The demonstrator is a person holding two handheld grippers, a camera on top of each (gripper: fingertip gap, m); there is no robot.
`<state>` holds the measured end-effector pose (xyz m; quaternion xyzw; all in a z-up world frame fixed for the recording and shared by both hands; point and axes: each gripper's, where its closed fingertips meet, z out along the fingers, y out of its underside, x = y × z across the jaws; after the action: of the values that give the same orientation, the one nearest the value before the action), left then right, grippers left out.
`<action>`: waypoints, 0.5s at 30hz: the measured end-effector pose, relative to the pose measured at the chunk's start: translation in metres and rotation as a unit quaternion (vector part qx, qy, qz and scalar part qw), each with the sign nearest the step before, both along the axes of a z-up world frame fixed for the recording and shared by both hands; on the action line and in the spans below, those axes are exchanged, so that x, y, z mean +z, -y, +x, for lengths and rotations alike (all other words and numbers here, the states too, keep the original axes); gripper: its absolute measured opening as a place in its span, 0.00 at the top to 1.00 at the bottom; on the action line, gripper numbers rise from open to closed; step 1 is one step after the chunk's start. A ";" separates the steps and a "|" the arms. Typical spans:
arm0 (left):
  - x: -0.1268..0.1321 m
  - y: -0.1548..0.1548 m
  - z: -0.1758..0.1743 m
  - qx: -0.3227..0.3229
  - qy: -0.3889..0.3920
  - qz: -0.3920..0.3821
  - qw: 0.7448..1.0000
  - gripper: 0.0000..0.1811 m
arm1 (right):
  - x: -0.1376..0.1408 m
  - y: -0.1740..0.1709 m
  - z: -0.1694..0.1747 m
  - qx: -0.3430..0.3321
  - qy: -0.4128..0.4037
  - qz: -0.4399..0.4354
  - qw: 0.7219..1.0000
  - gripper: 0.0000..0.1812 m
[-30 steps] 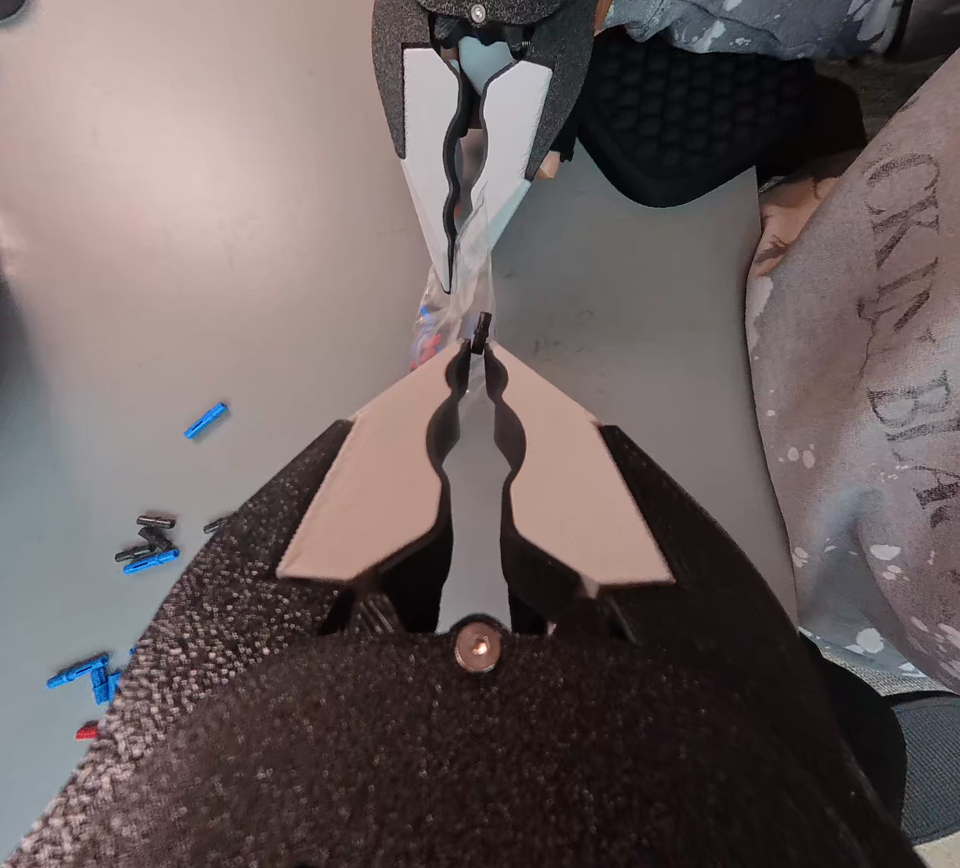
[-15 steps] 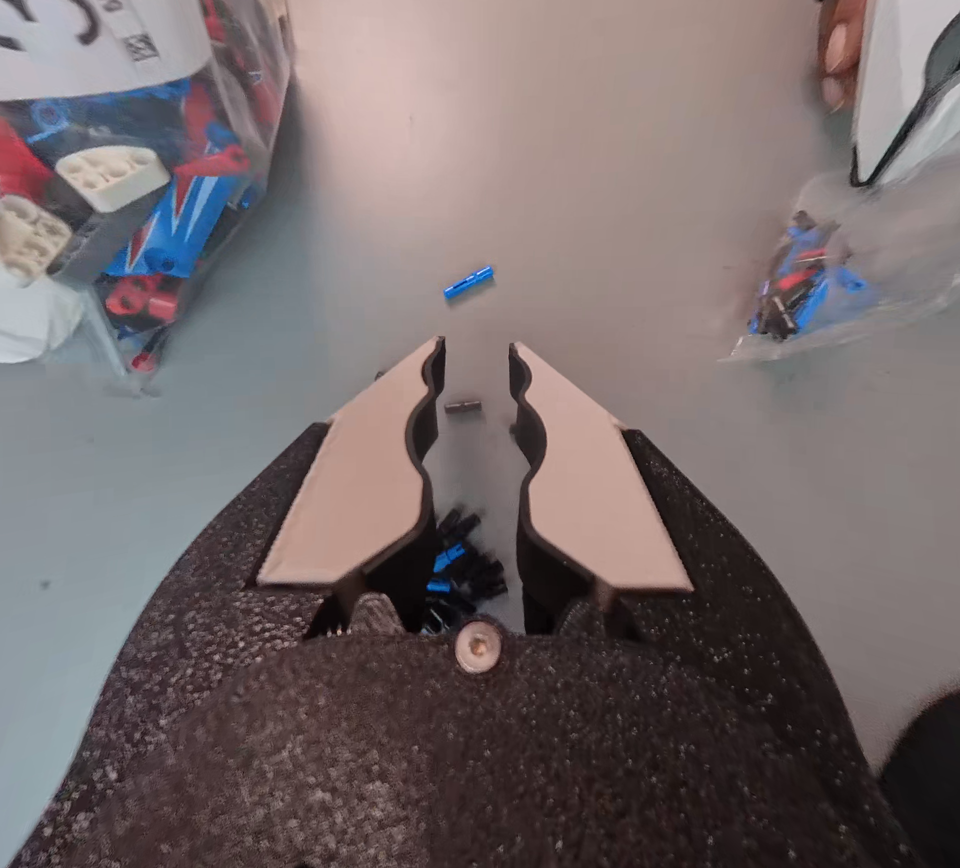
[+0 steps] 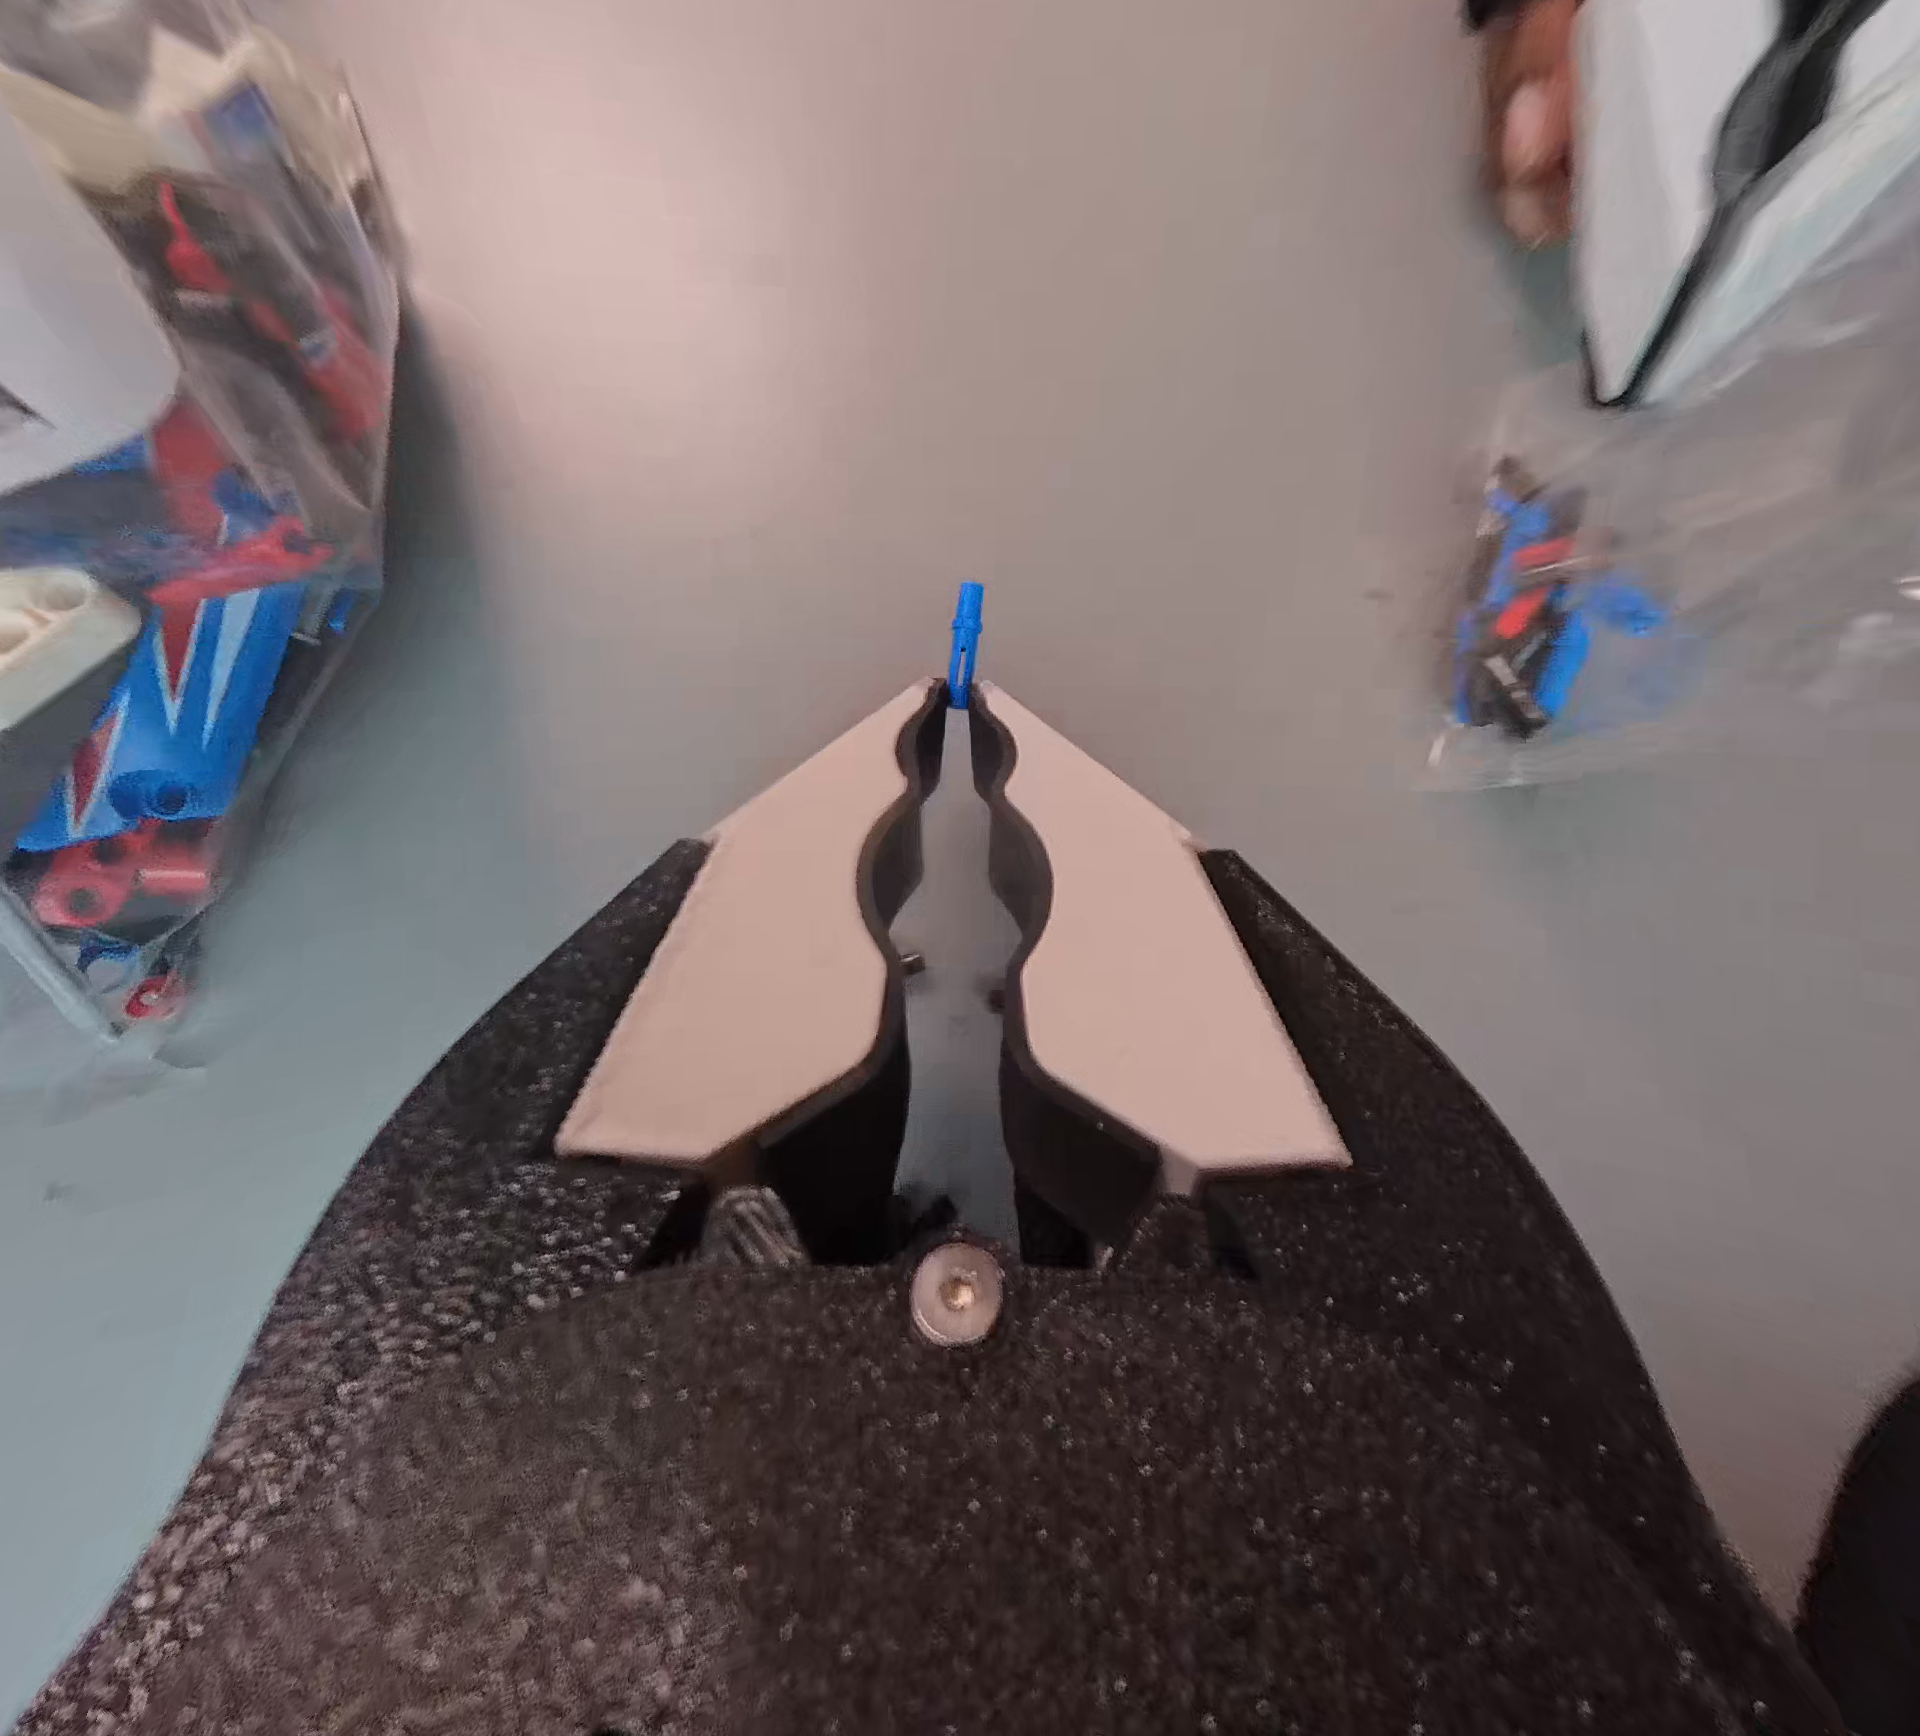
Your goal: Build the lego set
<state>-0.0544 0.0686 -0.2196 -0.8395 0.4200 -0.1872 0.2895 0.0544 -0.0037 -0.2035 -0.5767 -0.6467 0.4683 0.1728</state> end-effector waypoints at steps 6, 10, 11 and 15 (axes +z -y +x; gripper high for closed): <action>0.107 0.062 0.057 -0.078 0.124 0.051 0.988 0.98 | -0.001 -0.002 -0.002 -0.007 0.004 -0.005 1.000 1.00; 0.089 0.080 0.067 -0.100 0.039 0.027 0.994 0.95 | -0.001 0.002 -0.003 -0.004 0.003 -0.001 1.000 1.00; 0.084 0.082 0.068 -0.103 0.029 0.020 0.994 0.95 | -0.001 0.002 -0.003 -0.004 0.003 0.001 1.000 1.00; 0.082 0.086 0.068 -0.108 0.031 0.014 0.994 0.92 | -0.001 0.003 -0.003 -0.006 0.002 0.005 1.000 1.00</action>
<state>0.0134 -0.0173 -0.1377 -0.7787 0.5017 -0.2374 0.2926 0.0518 -0.0065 -0.2041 -0.5809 -0.6460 0.4626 0.1769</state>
